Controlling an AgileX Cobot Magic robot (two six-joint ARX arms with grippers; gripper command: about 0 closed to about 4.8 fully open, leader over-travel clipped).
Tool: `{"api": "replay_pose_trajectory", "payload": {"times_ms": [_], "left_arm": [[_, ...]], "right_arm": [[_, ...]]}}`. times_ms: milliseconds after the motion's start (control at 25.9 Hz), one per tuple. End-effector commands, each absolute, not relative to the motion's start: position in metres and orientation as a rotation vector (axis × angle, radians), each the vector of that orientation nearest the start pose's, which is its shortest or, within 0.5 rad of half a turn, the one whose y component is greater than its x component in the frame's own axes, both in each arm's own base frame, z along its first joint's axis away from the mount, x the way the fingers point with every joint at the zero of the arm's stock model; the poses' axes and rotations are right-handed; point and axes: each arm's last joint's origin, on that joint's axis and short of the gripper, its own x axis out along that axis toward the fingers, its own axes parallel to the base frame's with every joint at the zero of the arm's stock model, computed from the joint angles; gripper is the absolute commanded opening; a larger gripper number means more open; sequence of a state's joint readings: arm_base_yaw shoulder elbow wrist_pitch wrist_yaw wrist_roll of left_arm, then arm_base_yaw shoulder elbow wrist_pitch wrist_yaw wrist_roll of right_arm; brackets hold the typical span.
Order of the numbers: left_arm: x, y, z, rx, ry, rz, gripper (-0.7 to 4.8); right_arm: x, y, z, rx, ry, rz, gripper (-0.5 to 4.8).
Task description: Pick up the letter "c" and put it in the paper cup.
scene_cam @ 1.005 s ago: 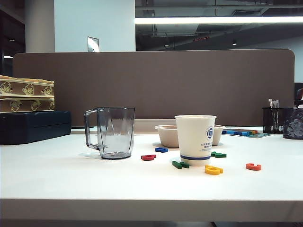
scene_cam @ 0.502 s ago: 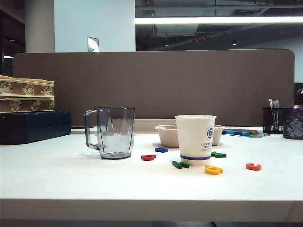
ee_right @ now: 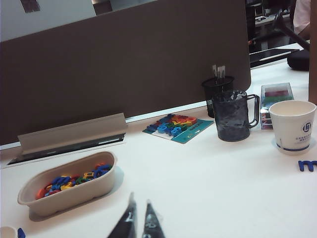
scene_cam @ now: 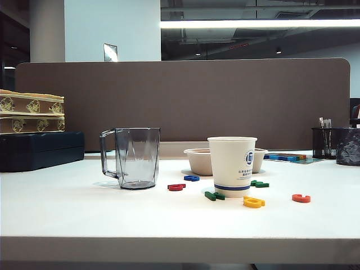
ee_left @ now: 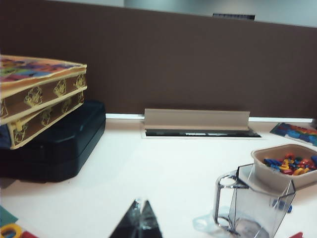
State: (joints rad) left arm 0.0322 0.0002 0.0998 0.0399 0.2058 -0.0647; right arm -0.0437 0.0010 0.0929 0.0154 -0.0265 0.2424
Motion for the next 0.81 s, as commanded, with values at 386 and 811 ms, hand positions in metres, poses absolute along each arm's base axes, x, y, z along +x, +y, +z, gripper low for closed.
{"api": "replay_pose_trajectory", "payload": {"times_ms": [386,811], "left_arm": [[0.084,-0.008,0.246,0.027,-0.195,-0.272,-0.05],[0.11,-0.024,0.28,0.202,-0.095,-0.445,0.36]], "right_arm": [[0.078,-0.001,0.238,0.155,-0.106,0.046,0.56],[0.086,0.001,0.275,-0.062,-0.017,0.114,0.56]]}}
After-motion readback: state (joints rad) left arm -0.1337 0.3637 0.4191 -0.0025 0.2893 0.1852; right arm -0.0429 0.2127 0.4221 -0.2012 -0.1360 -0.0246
